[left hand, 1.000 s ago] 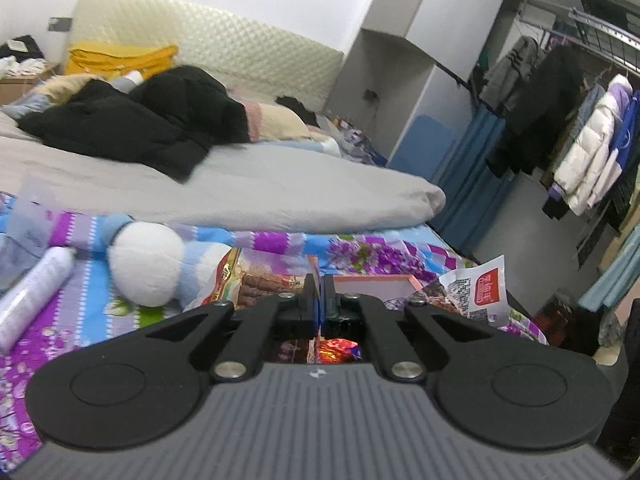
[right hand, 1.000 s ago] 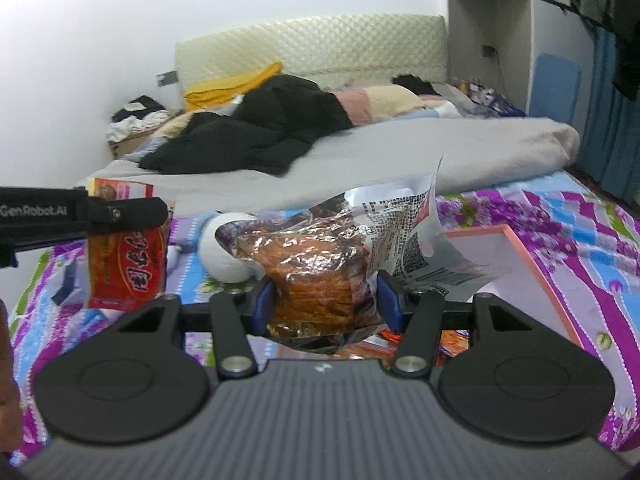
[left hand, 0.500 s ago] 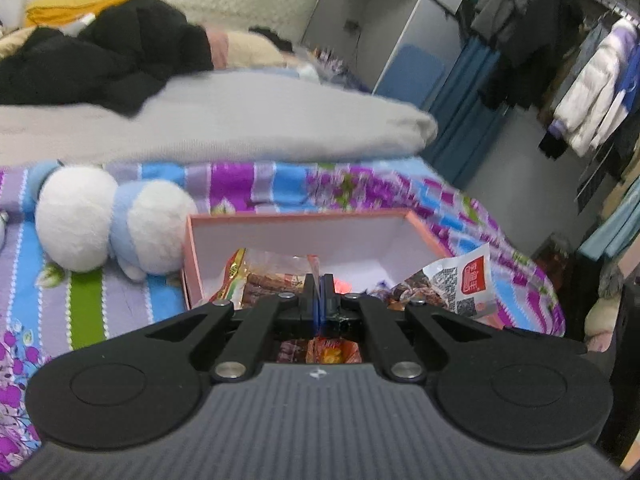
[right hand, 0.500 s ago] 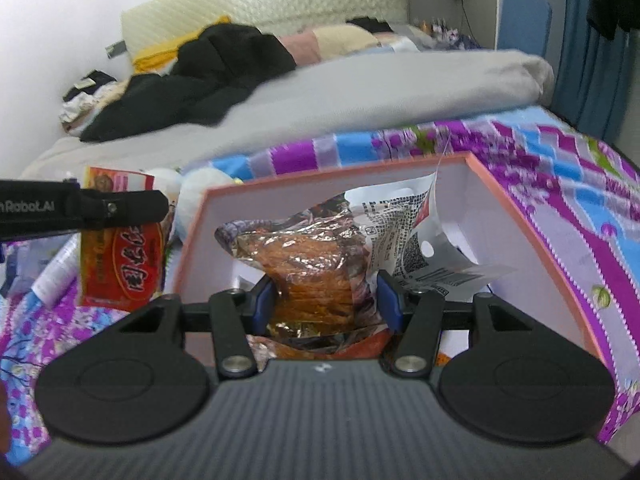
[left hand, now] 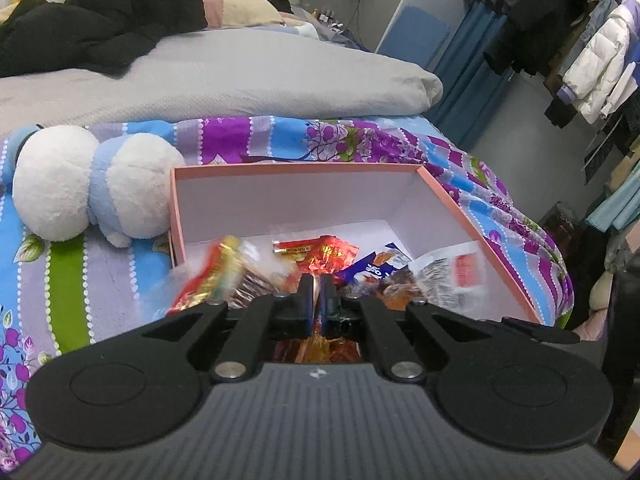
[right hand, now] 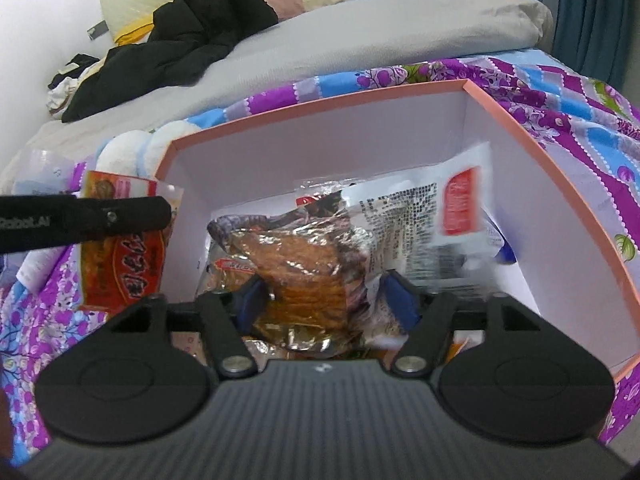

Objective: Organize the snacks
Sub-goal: 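Open both tools over the pink box to drop both packets, then withdraw both tools up and back from the pink box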

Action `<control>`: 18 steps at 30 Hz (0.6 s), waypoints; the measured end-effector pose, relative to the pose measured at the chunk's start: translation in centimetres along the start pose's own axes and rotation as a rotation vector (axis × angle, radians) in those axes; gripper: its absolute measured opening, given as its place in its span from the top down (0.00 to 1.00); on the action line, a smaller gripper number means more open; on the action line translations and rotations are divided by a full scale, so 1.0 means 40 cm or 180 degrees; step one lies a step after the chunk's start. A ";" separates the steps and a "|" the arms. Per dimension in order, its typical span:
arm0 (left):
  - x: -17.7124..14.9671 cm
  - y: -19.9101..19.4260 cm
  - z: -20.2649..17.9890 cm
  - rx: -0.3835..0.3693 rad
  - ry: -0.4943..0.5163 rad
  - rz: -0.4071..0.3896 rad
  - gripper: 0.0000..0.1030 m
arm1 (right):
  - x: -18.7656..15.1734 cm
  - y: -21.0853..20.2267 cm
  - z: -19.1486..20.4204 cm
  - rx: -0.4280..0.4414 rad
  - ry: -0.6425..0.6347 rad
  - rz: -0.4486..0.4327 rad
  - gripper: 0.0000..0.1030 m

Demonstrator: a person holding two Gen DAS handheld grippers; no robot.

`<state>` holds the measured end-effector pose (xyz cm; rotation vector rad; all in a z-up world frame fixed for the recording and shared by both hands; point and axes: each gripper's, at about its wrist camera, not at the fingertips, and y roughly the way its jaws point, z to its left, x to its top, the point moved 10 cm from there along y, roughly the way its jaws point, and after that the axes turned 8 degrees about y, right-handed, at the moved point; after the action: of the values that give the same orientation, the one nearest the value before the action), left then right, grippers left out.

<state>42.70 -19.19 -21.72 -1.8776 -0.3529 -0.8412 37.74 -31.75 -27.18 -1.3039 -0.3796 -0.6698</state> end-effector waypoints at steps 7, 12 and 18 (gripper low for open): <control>0.017 -0.066 -0.007 0.0108 0.0046 -0.0120 0.56 | 0.010 -0.031 -0.004 0.0015 0.0083 -0.0028 0.25; 0.044 -0.160 -0.021 0.0136 0.0067 -0.0276 0.56 | 0.041 -0.102 0.009 0.0051 0.0081 -0.0224 0.25; 0.068 -0.306 -0.039 0.0199 0.0091 -0.0505 0.56 | 0.076 -0.225 0.043 0.0130 0.0073 -0.0521 0.25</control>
<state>36.96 -15.39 -11.13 -1.7950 -0.5098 -0.9513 34.43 -31.88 -18.09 -1.2342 -0.4827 -0.8097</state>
